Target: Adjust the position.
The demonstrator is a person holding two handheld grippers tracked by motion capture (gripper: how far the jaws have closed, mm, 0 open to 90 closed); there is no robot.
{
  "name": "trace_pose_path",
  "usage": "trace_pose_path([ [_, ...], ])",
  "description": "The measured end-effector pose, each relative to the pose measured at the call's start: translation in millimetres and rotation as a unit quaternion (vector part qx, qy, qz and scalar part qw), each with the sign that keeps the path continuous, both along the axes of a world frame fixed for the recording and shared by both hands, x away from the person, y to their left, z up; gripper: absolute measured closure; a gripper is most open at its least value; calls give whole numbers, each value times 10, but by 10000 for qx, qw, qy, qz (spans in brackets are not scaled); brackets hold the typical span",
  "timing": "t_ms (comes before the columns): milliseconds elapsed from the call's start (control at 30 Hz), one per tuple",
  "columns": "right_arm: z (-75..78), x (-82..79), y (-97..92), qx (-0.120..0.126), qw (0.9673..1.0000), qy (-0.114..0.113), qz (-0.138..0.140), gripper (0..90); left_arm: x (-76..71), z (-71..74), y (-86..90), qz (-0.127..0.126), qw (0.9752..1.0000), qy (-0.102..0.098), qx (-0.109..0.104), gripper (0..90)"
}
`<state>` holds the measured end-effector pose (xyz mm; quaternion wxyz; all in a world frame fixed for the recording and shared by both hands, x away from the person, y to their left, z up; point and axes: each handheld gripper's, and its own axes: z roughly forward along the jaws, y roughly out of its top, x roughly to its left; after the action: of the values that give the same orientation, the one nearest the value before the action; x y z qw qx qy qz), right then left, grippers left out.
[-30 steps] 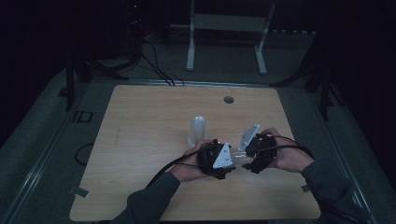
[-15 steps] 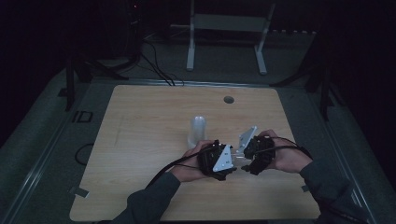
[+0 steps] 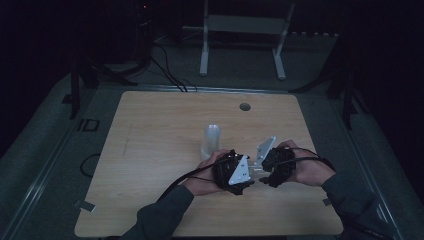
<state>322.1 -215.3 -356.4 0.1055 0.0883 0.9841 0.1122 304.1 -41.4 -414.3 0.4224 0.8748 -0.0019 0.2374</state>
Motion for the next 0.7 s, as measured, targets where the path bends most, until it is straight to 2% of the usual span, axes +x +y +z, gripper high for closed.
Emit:
trace_pose_path([
  [367, -26, 26, -79, 61, 9999, -17, -140, 399, 21, 27, 26, 96, 9998, 65, -136, 215],
  [700, -56, 39, -124, 124, 9995, -40, -282, 402, 33, 51, 40, 123, 9997, 42, -224, 221],
])
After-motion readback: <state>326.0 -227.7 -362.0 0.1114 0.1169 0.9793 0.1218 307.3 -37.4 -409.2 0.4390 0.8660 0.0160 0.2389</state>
